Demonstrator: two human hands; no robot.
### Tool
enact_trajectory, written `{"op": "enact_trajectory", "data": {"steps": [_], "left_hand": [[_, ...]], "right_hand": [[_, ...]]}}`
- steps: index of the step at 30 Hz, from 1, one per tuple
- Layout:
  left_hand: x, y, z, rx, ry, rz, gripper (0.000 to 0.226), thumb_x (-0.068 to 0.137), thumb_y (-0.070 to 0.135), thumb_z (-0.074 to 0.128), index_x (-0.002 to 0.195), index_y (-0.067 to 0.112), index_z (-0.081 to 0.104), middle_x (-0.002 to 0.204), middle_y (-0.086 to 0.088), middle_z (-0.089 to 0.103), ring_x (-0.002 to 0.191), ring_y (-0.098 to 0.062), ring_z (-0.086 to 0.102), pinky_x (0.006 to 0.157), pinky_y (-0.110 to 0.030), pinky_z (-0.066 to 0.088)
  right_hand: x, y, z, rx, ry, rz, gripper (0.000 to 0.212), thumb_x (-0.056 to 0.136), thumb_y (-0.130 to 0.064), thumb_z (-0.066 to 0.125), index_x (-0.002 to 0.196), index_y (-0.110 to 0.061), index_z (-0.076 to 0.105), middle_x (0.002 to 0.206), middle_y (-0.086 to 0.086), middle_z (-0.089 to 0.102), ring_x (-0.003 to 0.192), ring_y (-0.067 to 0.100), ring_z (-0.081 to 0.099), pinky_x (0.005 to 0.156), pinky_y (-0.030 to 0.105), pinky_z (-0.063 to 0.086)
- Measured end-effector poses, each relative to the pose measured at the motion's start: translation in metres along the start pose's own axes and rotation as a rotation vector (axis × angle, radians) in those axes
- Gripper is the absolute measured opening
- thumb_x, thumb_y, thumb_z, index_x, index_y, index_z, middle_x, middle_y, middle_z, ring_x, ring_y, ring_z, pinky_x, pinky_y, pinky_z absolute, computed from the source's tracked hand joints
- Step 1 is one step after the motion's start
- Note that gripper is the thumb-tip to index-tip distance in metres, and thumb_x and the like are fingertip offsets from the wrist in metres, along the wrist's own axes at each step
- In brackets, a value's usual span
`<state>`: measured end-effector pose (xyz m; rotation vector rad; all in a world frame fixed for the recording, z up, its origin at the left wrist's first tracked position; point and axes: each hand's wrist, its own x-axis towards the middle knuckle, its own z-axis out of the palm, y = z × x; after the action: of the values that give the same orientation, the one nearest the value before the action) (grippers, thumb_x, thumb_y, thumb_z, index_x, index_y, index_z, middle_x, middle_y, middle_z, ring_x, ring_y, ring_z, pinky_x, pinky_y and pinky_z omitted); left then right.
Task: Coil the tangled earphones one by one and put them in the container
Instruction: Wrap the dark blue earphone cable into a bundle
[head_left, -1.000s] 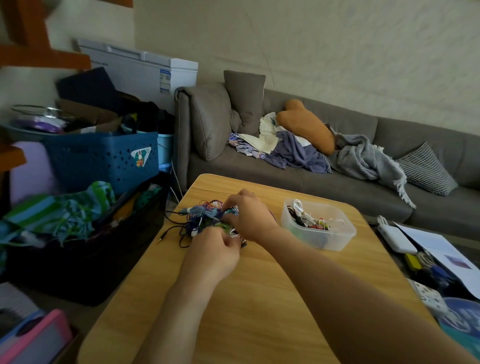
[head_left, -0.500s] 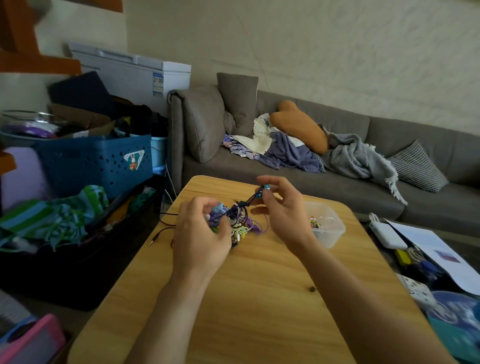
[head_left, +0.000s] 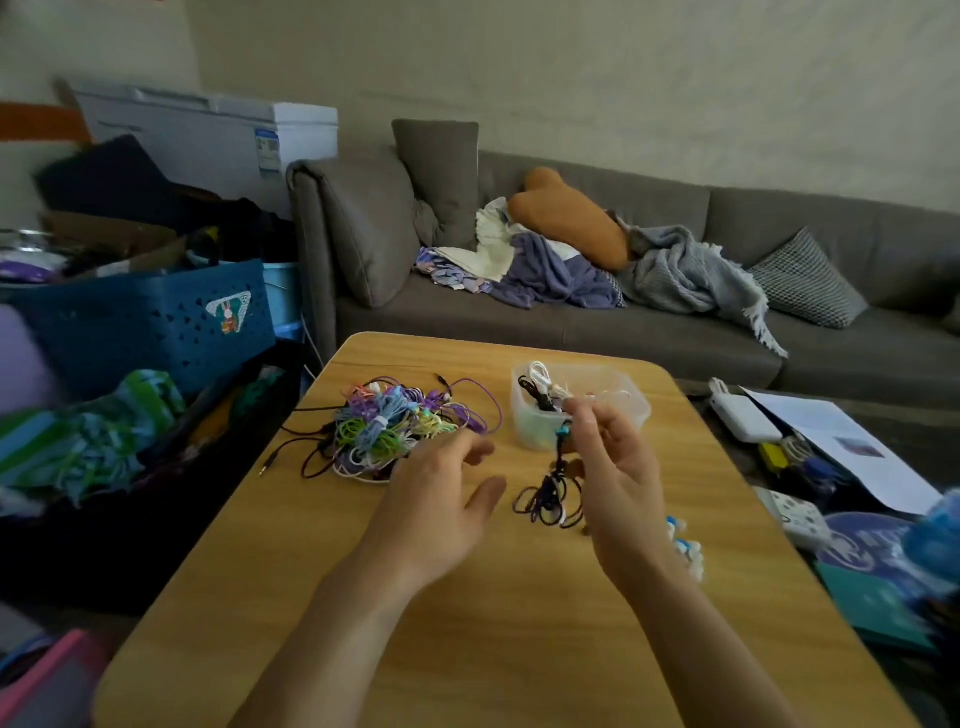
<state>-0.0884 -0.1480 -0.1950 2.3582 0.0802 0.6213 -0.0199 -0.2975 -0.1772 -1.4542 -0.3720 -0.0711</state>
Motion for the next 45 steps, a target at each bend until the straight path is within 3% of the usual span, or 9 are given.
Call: {"op": "enact_trajectory", "data": {"steps": [2, 5, 13, 18, 24, 32, 36, 40, 45], "left_hand": [[-0.004, -0.002, 0.007, 0.099, -0.137, -0.043, 0.06, 0.085, 0.044, 0.069, 0.138, 0.028, 0.044, 0.133, 0.013, 0.049, 0.127, -0.008, 0.041, 0.107, -0.033, 0.036], [-0.01, 0.002, 0.021, 0.099, -0.274, -0.056, 0.072, 0.078, 0.052, 0.072, 0.14, 0.034, 0.04, 0.133, 0.012, 0.05, 0.129, -0.009, 0.039, 0.11, -0.035, 0.033], [-0.019, 0.012, 0.031, -0.039, -0.235, -0.031, 0.019, 0.089, 0.042, 0.063, 0.091, 0.023, 0.065, 0.087, 0.009, 0.065, 0.085, -0.01, 0.057, 0.075, -0.036, 0.049], [-0.022, 0.015, 0.012, -0.367, -0.201, -0.178, 0.016, 0.097, 0.026, 0.056, 0.093, 0.011, 0.062, 0.076, -0.003, 0.071, 0.07, -0.017, 0.068, 0.069, -0.032, 0.052], [-0.026, 0.013, -0.003, -0.495, -0.169, -0.325, 0.012, 0.093, 0.024, 0.062, 0.1, 0.015, 0.06, 0.076, -0.003, 0.07, 0.045, -0.017, 0.052, 0.047, -0.023, 0.041], [-0.024, 0.014, -0.013, -0.715, -0.183, -0.438, 0.032, 0.085, 0.001, 0.07, 0.114, 0.012, 0.062, 0.093, -0.006, 0.075, 0.071, -0.022, 0.068, 0.06, -0.027, 0.051], [-0.022, 0.021, -0.014, -0.99, -0.3, -0.491, 0.045, 0.076, 0.022, 0.069, 0.116, 0.006, 0.061, 0.102, -0.014, 0.071, 0.084, -0.028, 0.066, 0.064, -0.032, 0.048], [-0.023, 0.024, -0.009, -0.779, -0.241, -0.536, 0.056, 0.074, 0.049, 0.065, 0.115, 0.011, 0.058, 0.104, -0.011, 0.069, 0.083, -0.032, 0.07, 0.068, -0.035, 0.05], [-0.03, 0.022, -0.003, -0.762, -0.374, -0.351, 0.039, 0.08, 0.034, 0.066, 0.113, 0.013, 0.065, 0.094, -0.017, 0.072, 0.075, -0.036, 0.068, 0.057, -0.034, 0.05]], "right_hand": [[-0.004, 0.001, -0.009, 0.051, -0.027, 0.067, 0.027, 0.102, -0.029, 0.047, 0.107, -0.012, 0.068, 0.084, 0.003, 0.069, 0.08, 0.017, 0.064, 0.072, 0.03, 0.056], [-0.006, -0.001, -0.016, 0.238, -0.054, 0.283, 0.035, 0.104, -0.03, 0.042, 0.113, -0.005, 0.065, 0.076, 0.008, 0.058, 0.071, 0.02, 0.061, 0.064, 0.033, 0.054], [-0.006, 0.003, -0.023, 0.379, -0.063, 0.462, 0.036, 0.107, -0.029, 0.037, 0.119, -0.006, 0.062, 0.085, 0.006, 0.057, 0.069, 0.017, 0.061, 0.058, 0.031, 0.049], [-0.005, 0.004, -0.022, 0.195, -0.243, 0.435, 0.041, 0.092, -0.04, 0.058, 0.117, -0.008, 0.063, 0.096, 0.01, 0.068, 0.087, 0.022, 0.066, 0.074, 0.041, 0.054], [-0.014, 0.006, -0.023, 0.073, -0.563, 0.463, 0.033, 0.085, -0.019, 0.071, 0.114, -0.003, 0.067, 0.105, 0.018, 0.071, 0.086, 0.023, 0.066, 0.066, 0.033, 0.054], [-0.024, 0.009, -0.04, 0.029, -0.455, 0.468, 0.018, 0.088, -0.001, 0.067, 0.106, -0.001, 0.069, 0.091, 0.012, 0.072, 0.075, 0.019, 0.065, 0.059, 0.027, 0.052], [-0.028, 0.008, -0.041, 0.087, -0.395, 0.434, 0.014, 0.089, 0.005, 0.063, 0.101, 0.002, 0.067, 0.088, 0.014, 0.071, 0.076, 0.019, 0.065, 0.064, 0.029, 0.056], [-0.028, 0.005, -0.046, 0.016, -0.469, 0.335, 0.016, 0.085, 0.004, 0.069, 0.1, -0.003, 0.071, 0.093, 0.013, 0.073, 0.079, 0.02, 0.066, 0.071, 0.03, 0.056], [-0.027, 0.0, -0.05, -0.03, -0.574, 0.37, 0.035, 0.078, 0.003, 0.077, 0.11, -0.004, 0.066, 0.096, 0.013, 0.073, 0.078, 0.021, 0.066, 0.07, 0.032, 0.055]]}}
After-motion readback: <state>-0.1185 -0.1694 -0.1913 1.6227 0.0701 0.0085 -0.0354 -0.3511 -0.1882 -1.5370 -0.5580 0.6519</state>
